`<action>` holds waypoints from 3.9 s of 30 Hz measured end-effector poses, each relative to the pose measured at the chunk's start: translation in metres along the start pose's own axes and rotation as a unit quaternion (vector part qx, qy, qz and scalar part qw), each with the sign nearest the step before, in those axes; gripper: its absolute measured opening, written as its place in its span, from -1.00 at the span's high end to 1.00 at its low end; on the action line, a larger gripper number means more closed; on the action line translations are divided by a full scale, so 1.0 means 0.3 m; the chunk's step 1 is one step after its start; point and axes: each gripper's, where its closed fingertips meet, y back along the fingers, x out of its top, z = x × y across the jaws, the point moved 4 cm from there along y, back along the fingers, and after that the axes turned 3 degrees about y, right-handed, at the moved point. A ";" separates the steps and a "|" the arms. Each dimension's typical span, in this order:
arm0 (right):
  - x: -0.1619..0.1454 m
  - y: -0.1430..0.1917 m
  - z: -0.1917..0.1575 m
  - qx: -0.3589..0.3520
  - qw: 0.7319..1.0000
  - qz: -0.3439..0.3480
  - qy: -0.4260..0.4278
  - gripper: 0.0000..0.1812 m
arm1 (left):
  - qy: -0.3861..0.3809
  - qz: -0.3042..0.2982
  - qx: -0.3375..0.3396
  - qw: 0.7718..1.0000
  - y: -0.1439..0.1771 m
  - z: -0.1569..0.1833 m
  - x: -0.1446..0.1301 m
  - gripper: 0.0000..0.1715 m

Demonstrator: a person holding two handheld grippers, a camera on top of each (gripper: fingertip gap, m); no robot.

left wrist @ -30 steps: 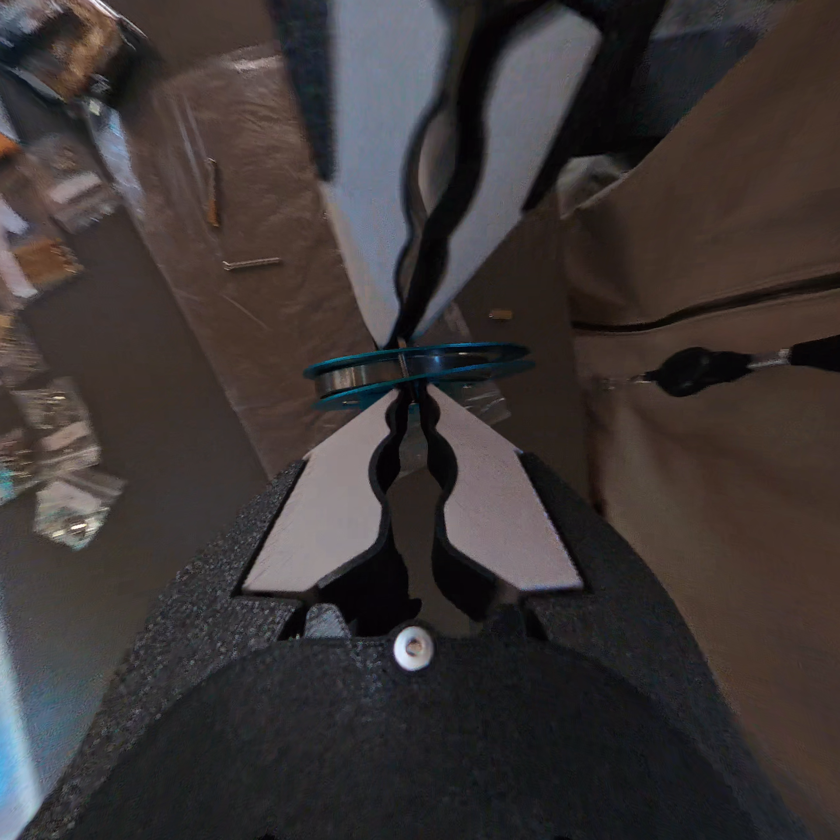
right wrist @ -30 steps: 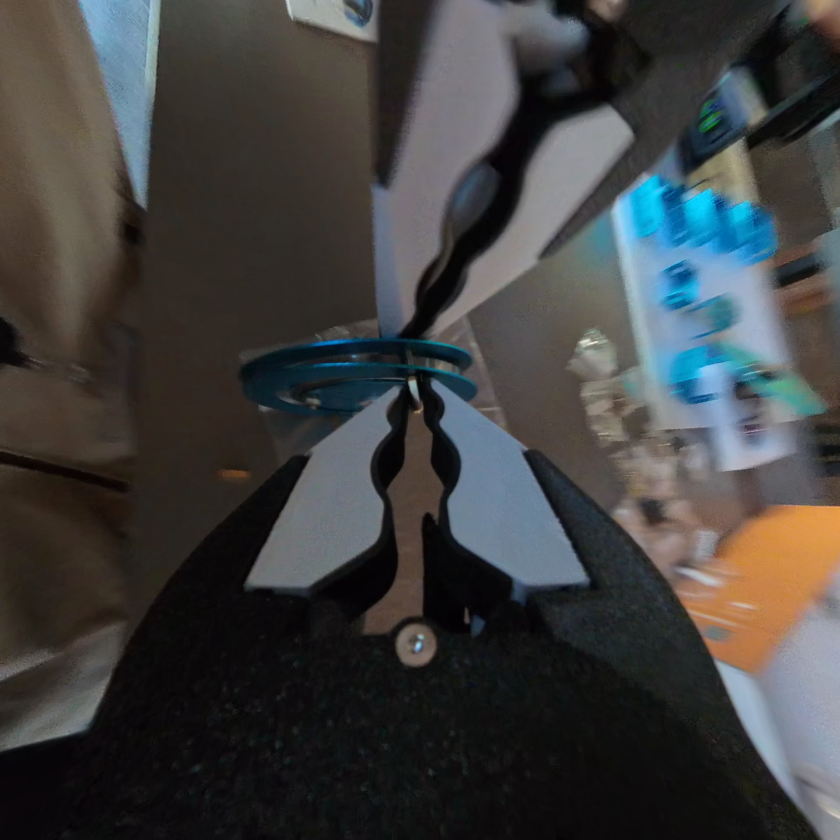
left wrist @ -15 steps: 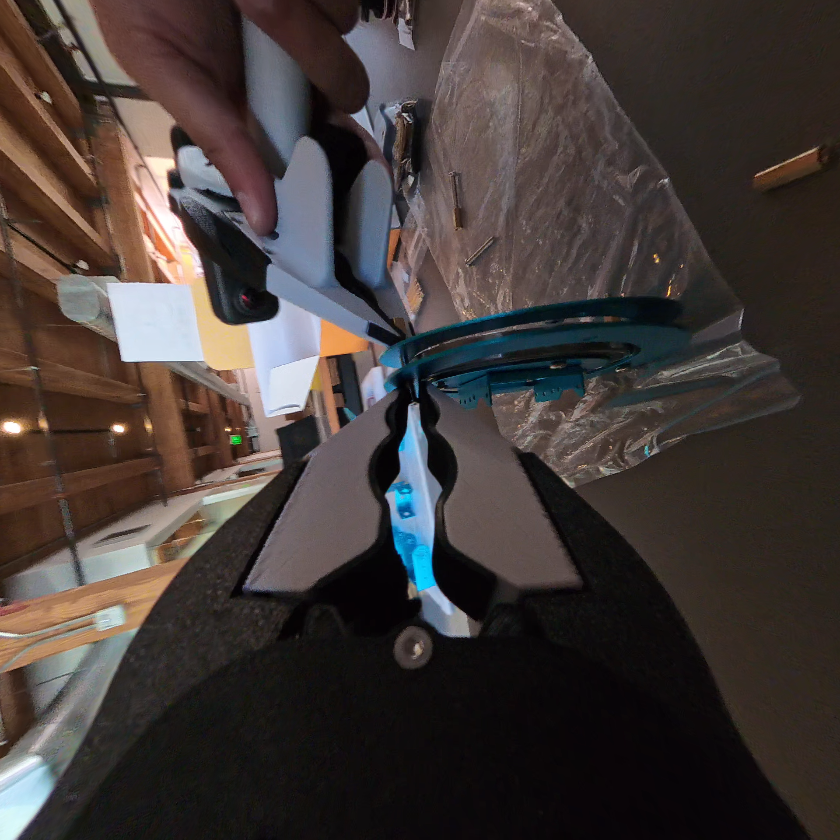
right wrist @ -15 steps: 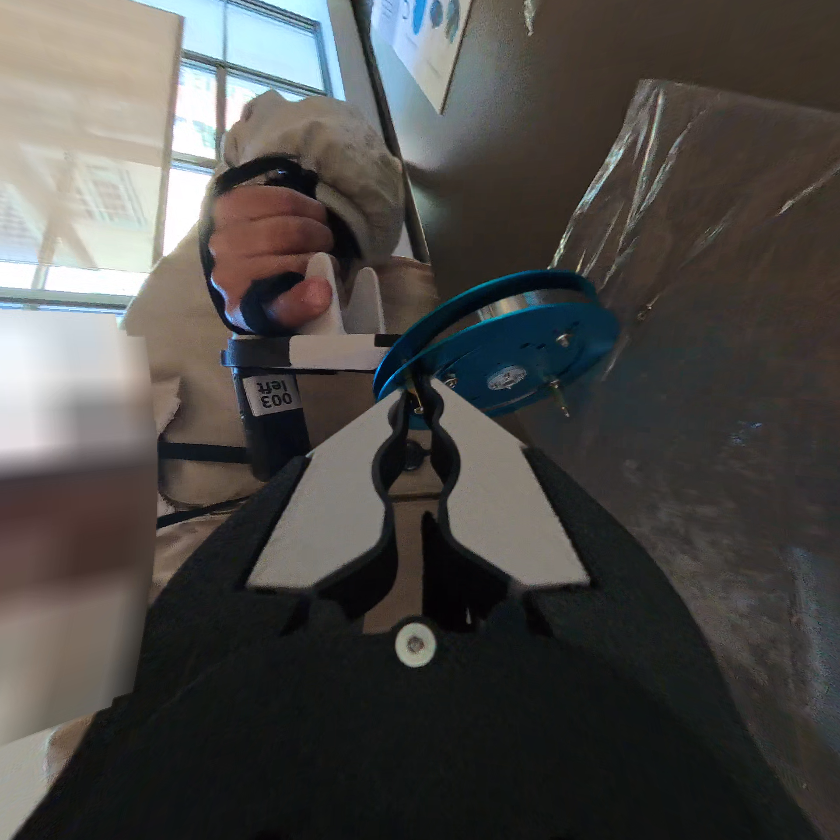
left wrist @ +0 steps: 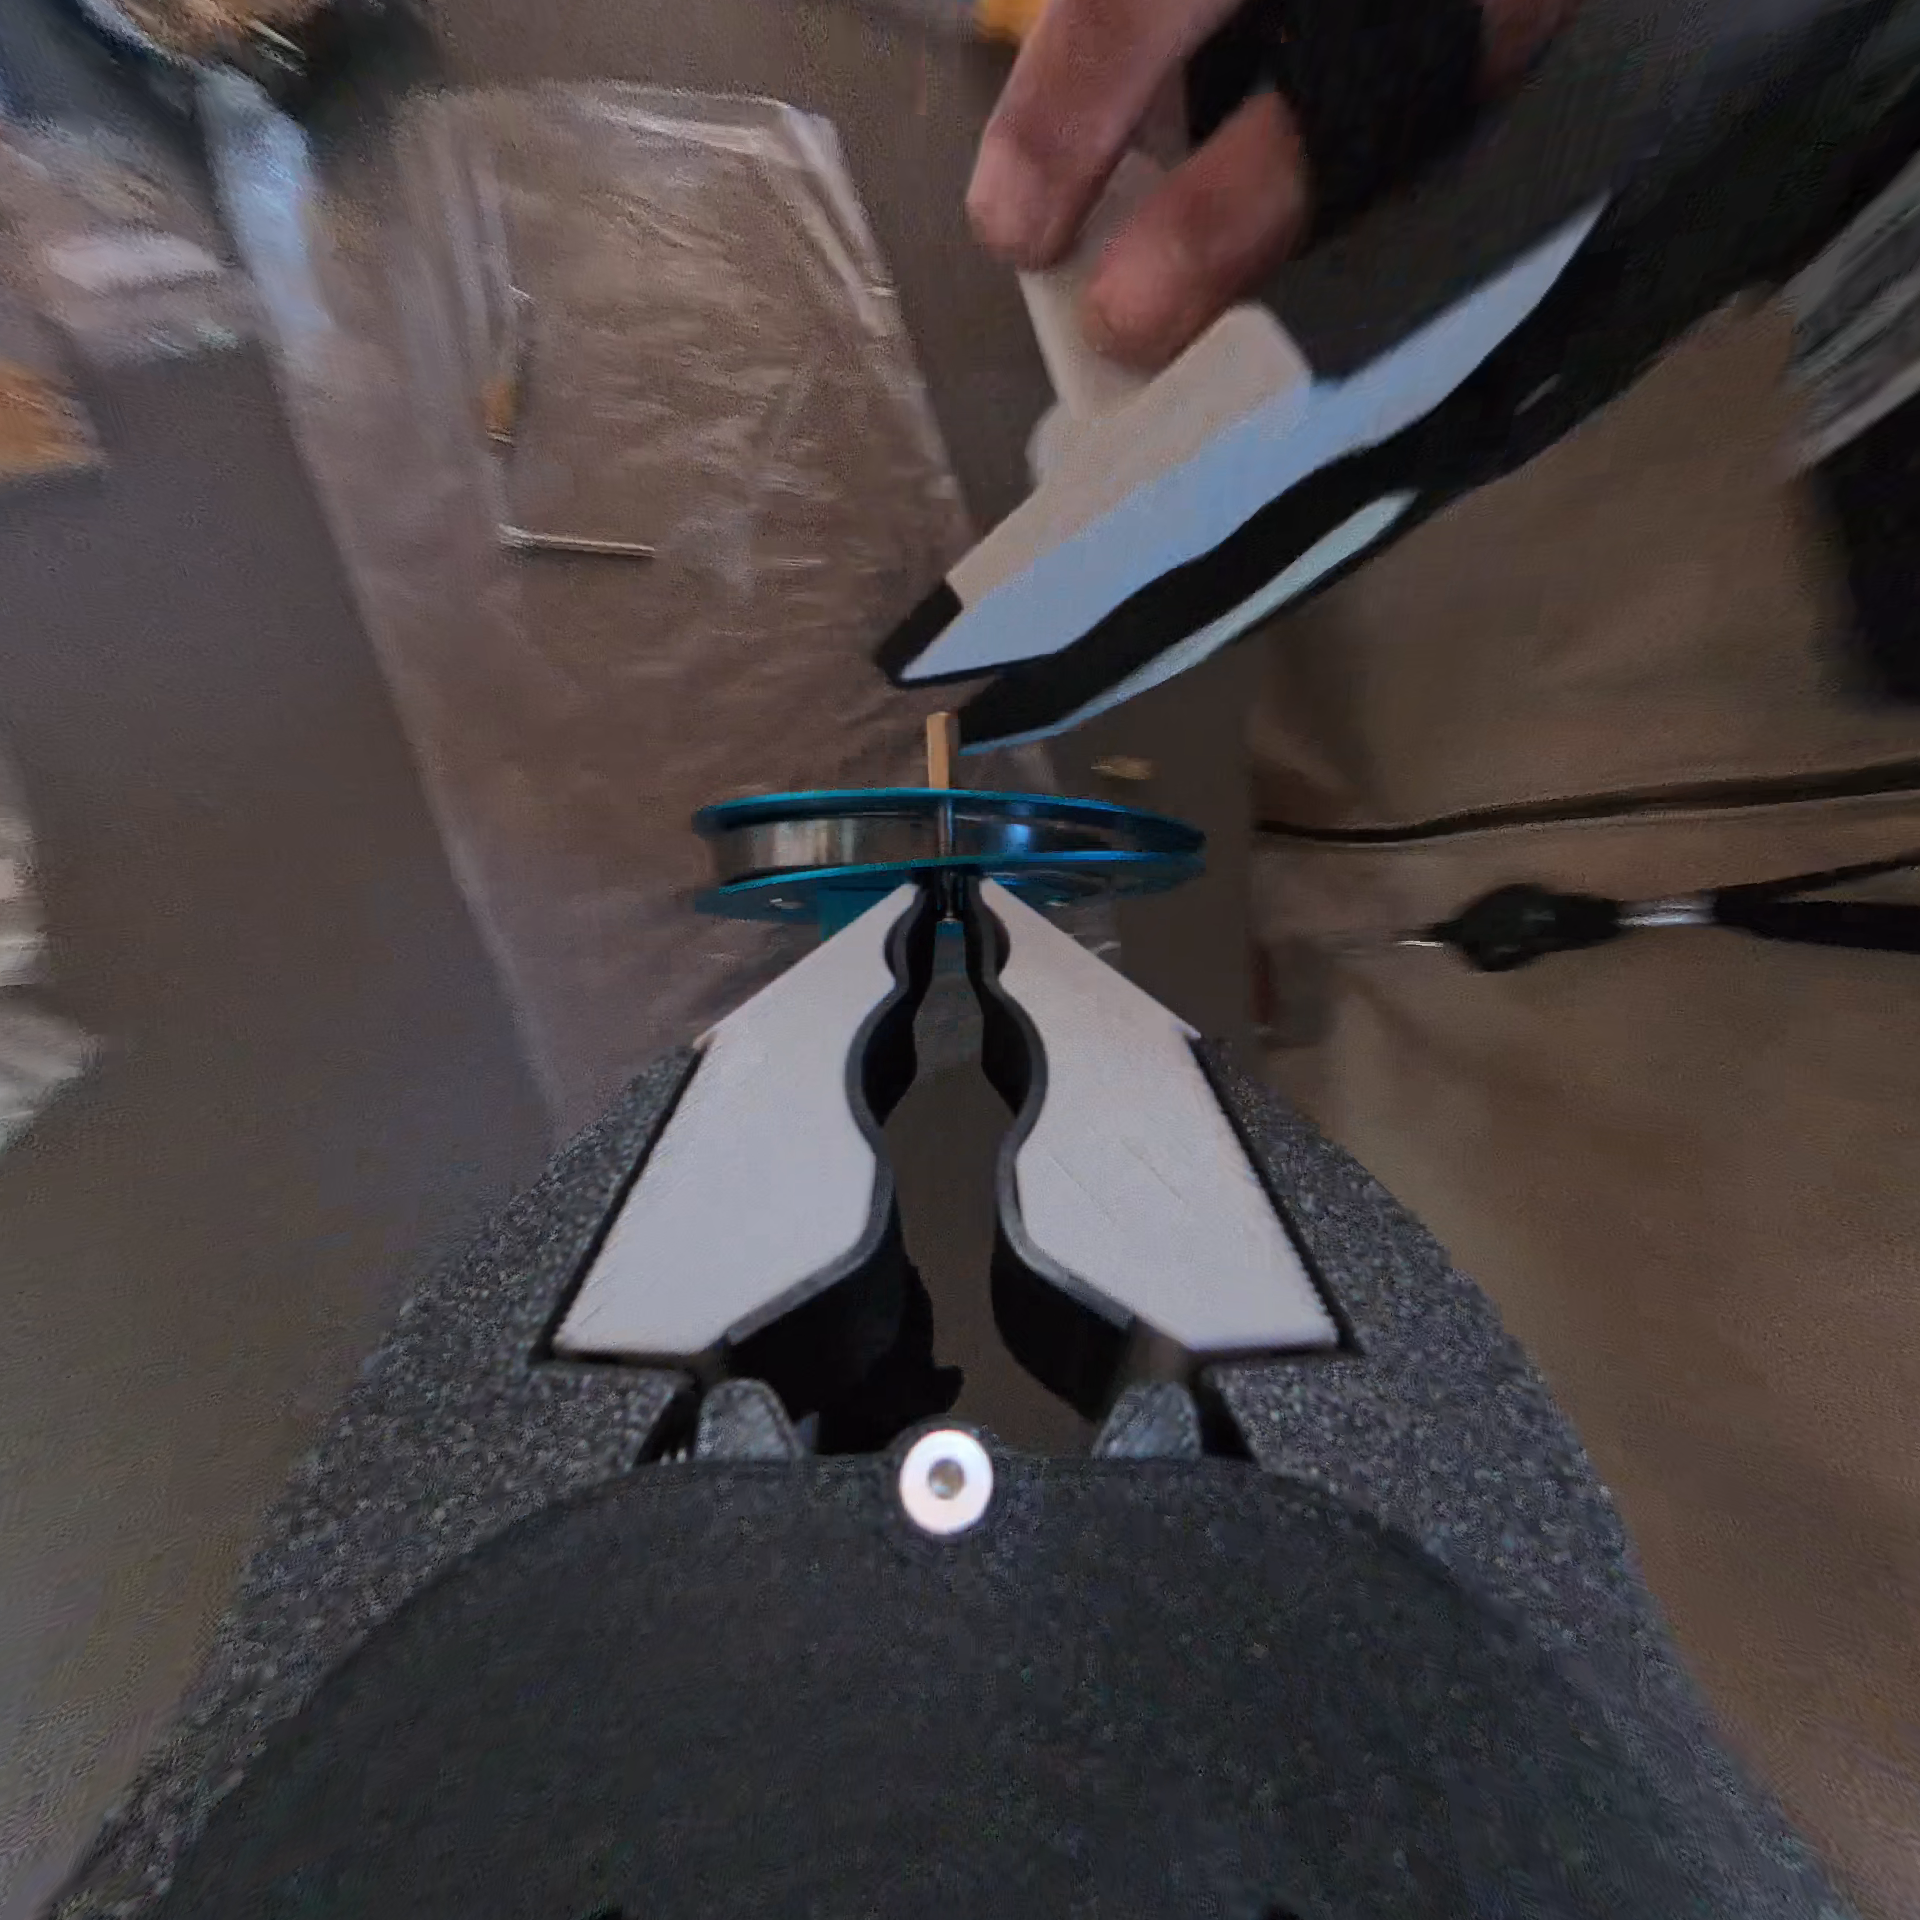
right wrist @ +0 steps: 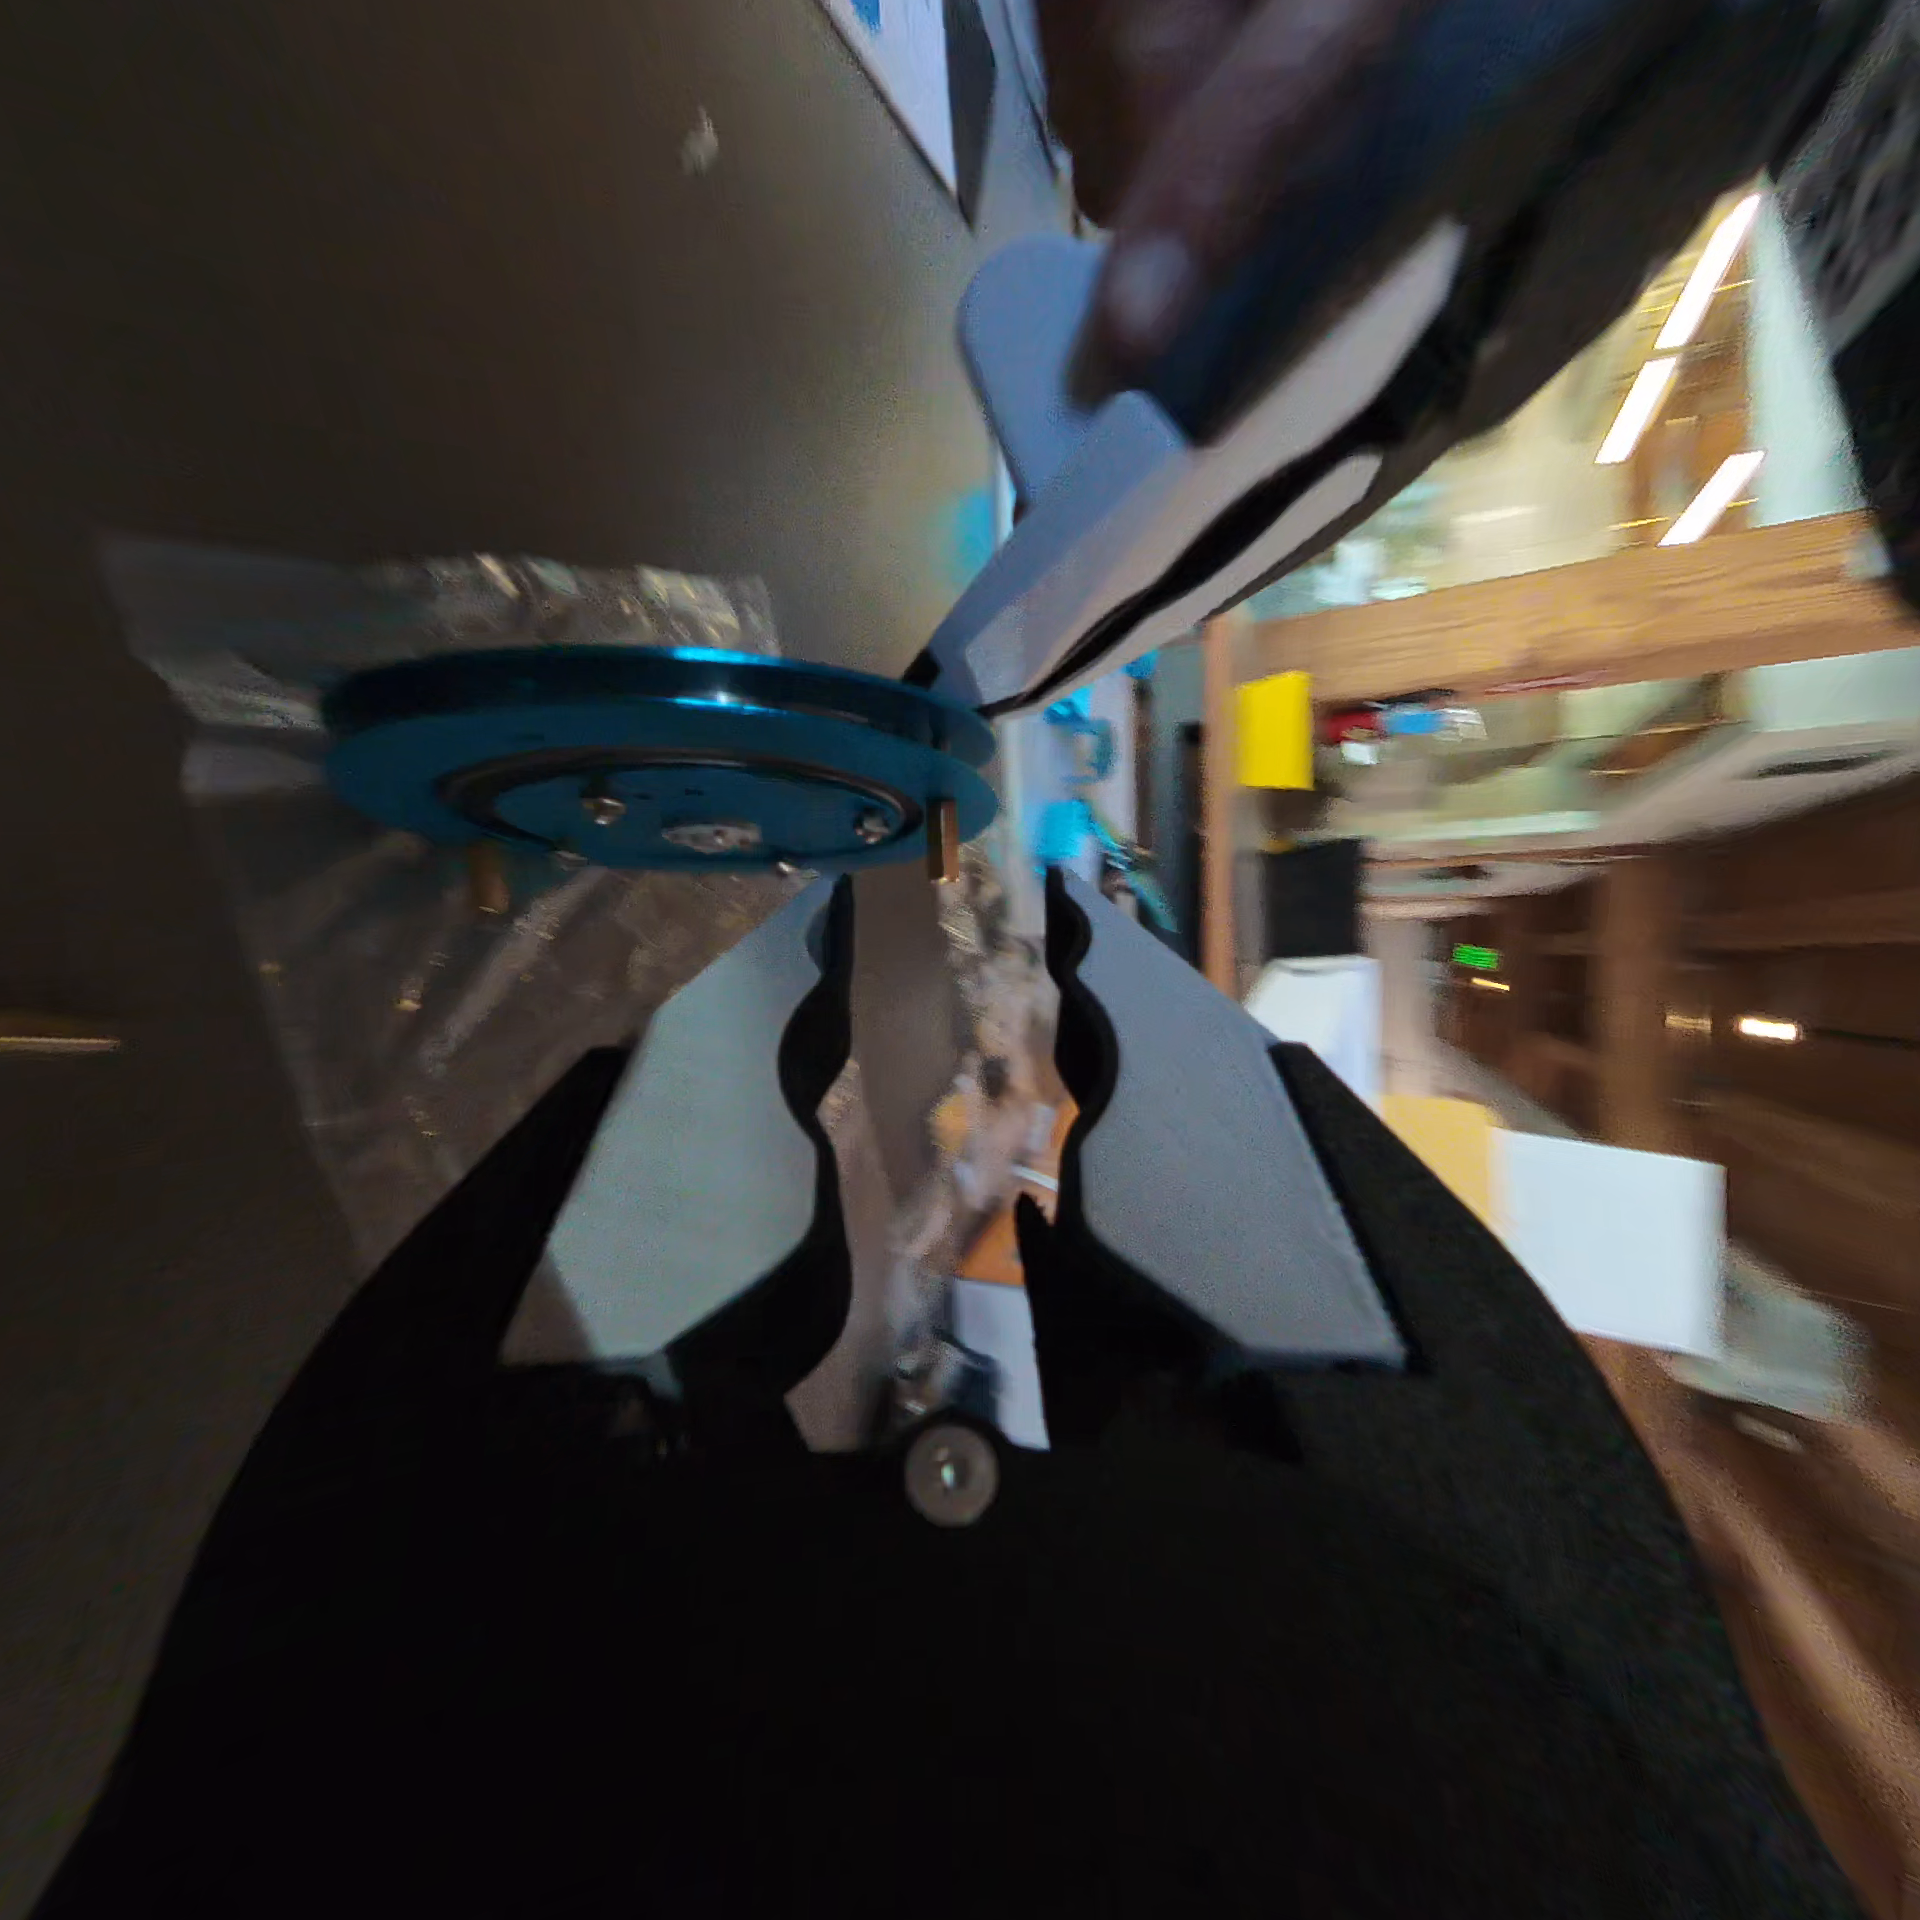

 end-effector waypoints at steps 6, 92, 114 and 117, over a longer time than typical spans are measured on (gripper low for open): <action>0.004 -0.049 -0.032 -0.159 0.976 -0.022 0.147 0.84 | 0.148 0.006 -0.191 0.970 -0.015 -0.022 0.012 0.97; 0.027 -0.065 -0.039 -0.151 0.984 -0.057 0.078 0.96 | 0.116 -0.003 -0.096 0.989 -0.019 -0.020 -0.032 0.97; -0.071 -0.049 0.044 0.603 0.679 -0.069 -0.414 0.96 | -0.446 0.006 0.540 0.713 -0.098 0.045 0.011 0.99; -0.092 -0.061 0.030 0.711 0.472 -0.052 -0.519 0.95 | -0.473 0.015 0.575 0.667 -0.109 0.047 0.006 0.99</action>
